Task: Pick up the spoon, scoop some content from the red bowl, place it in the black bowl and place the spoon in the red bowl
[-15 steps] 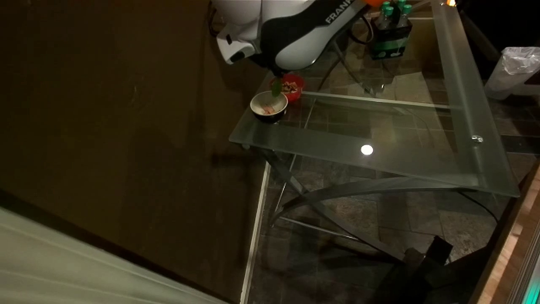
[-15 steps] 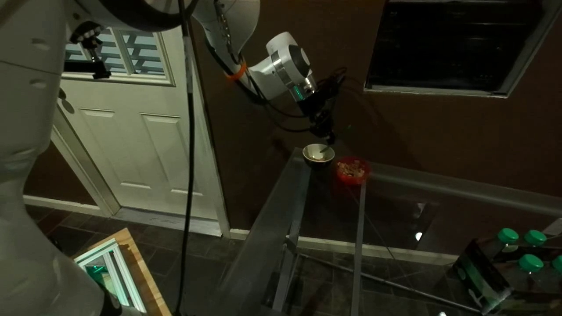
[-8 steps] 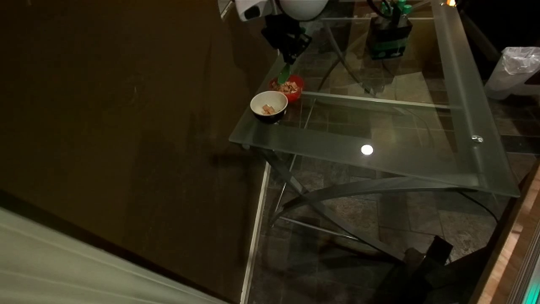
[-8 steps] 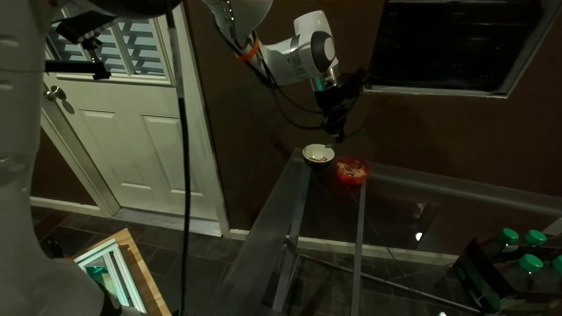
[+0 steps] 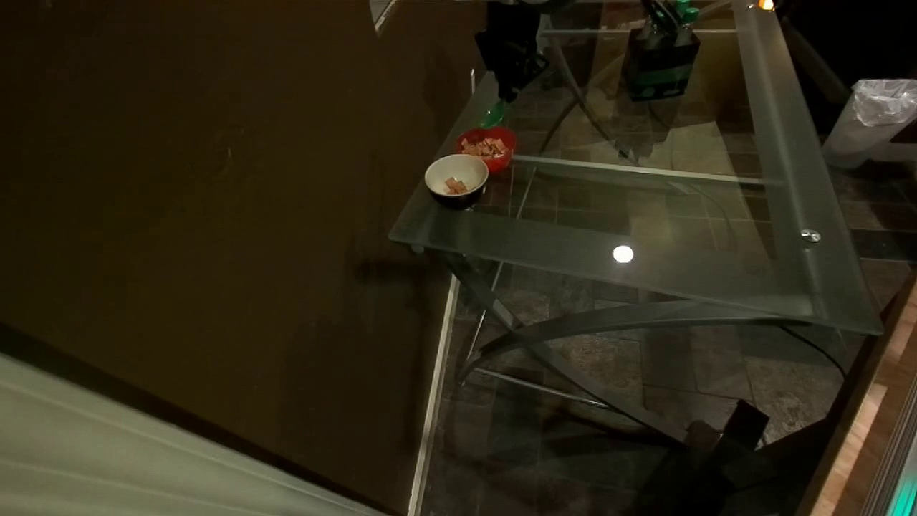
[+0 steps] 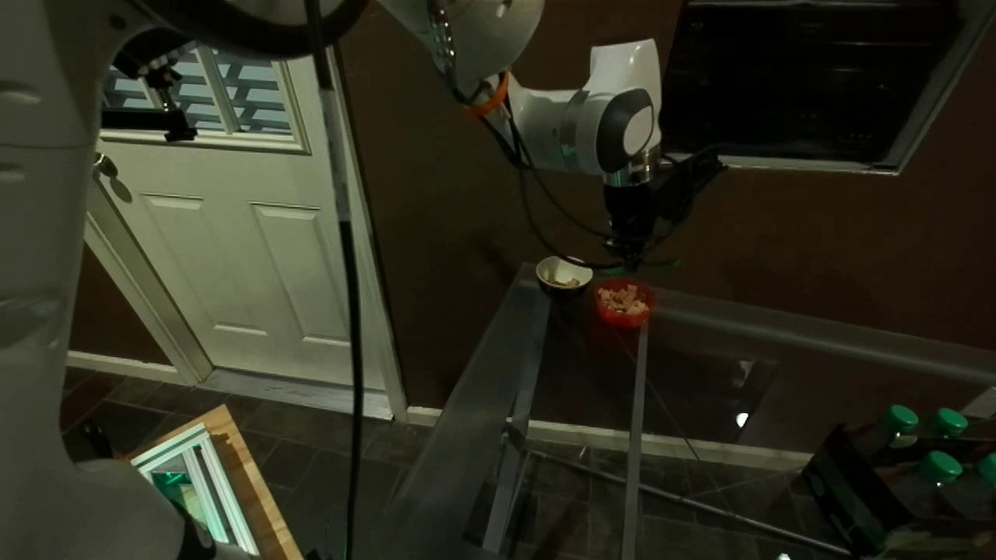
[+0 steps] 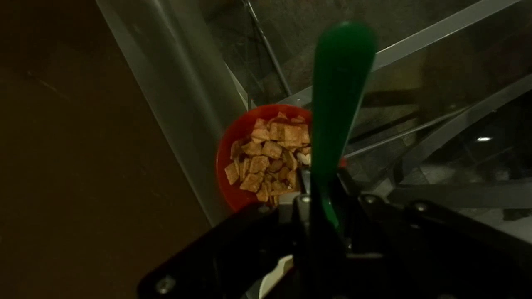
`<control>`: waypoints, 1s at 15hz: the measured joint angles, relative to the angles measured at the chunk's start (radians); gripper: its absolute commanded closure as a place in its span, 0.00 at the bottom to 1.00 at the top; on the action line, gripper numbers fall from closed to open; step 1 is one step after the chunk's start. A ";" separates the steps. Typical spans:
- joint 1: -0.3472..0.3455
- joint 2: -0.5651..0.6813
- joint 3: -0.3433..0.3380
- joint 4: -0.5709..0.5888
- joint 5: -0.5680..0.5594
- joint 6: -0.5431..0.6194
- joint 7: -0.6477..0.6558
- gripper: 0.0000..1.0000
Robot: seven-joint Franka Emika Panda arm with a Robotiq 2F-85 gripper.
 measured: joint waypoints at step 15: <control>-0.055 0.227 0.020 0.160 0.173 0.101 -0.004 0.96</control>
